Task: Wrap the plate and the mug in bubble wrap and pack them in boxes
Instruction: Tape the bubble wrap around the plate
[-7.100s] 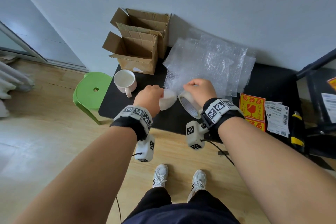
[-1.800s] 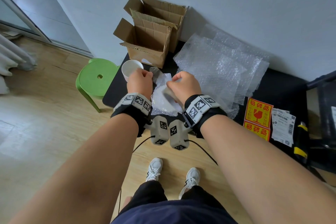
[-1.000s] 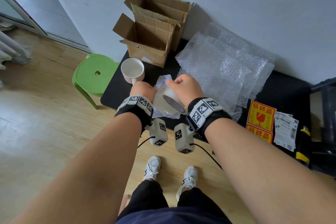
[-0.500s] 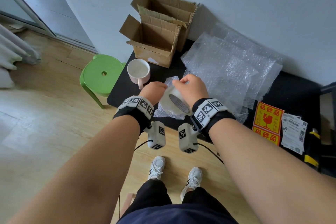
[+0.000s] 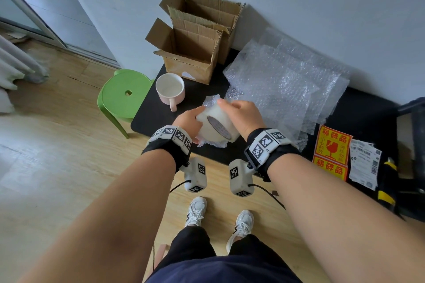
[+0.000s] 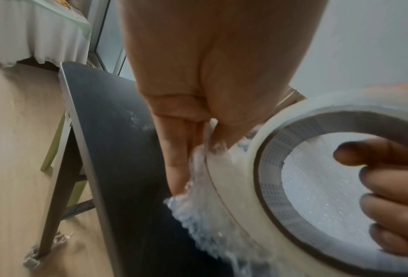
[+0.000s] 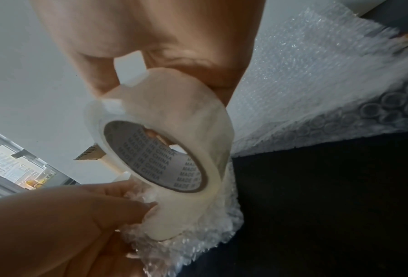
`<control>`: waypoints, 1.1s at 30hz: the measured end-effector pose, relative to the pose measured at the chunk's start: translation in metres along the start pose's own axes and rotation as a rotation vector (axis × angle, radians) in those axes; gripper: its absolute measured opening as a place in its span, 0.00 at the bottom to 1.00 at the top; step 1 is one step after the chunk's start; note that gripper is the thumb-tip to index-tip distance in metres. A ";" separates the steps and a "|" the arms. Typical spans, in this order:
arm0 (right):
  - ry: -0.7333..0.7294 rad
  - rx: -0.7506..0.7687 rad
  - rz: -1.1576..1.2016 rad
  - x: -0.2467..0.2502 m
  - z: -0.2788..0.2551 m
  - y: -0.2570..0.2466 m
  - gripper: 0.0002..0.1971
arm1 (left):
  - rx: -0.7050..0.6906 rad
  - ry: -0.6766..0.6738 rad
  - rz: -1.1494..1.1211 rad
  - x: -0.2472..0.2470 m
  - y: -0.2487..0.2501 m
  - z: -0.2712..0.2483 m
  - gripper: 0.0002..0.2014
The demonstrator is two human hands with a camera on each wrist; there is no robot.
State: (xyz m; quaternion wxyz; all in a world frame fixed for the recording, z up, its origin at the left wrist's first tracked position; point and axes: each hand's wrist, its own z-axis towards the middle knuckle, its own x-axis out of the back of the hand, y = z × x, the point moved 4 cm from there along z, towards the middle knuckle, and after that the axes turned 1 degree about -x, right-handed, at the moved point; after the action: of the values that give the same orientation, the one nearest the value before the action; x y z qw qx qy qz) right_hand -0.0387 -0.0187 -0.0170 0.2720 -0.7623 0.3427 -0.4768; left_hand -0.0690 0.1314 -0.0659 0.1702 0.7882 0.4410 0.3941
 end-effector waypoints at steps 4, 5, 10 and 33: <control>-0.026 0.004 0.035 0.003 -0.004 0.002 0.20 | -0.021 0.119 0.055 -0.003 0.005 0.000 0.28; -0.029 0.006 0.026 0.004 -0.005 0.002 0.20 | -0.012 0.136 0.055 -0.003 0.005 0.000 0.28; -0.048 -0.059 -0.019 0.012 -0.006 0.007 0.25 | 0.021 0.189 0.047 -0.006 0.010 -0.002 0.32; -0.224 -0.187 -0.275 0.005 -0.014 0.057 0.22 | 0.116 0.220 -0.137 -0.008 -0.010 0.011 0.24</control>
State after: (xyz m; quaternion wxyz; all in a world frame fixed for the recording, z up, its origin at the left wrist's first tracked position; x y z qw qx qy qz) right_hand -0.0652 -0.0587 -0.0512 0.1686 -0.8721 0.2459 -0.3879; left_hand -0.0685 0.1311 -0.0821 0.1015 0.7168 0.5319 0.4393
